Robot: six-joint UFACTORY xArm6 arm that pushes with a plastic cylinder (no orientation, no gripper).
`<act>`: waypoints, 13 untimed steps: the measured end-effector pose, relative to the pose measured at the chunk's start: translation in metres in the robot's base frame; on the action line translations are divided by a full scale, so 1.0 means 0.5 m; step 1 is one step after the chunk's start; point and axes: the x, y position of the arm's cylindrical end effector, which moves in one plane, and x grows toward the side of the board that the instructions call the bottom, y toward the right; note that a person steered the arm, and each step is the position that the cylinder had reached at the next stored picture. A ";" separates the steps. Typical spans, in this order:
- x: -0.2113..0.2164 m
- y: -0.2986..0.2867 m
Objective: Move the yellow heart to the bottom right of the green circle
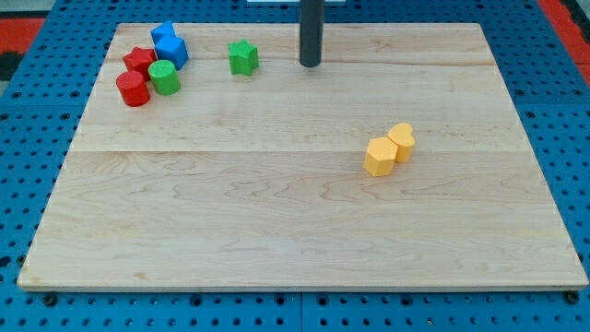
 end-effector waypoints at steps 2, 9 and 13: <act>0.041 -0.235; 0.368 0.150; 0.316 0.059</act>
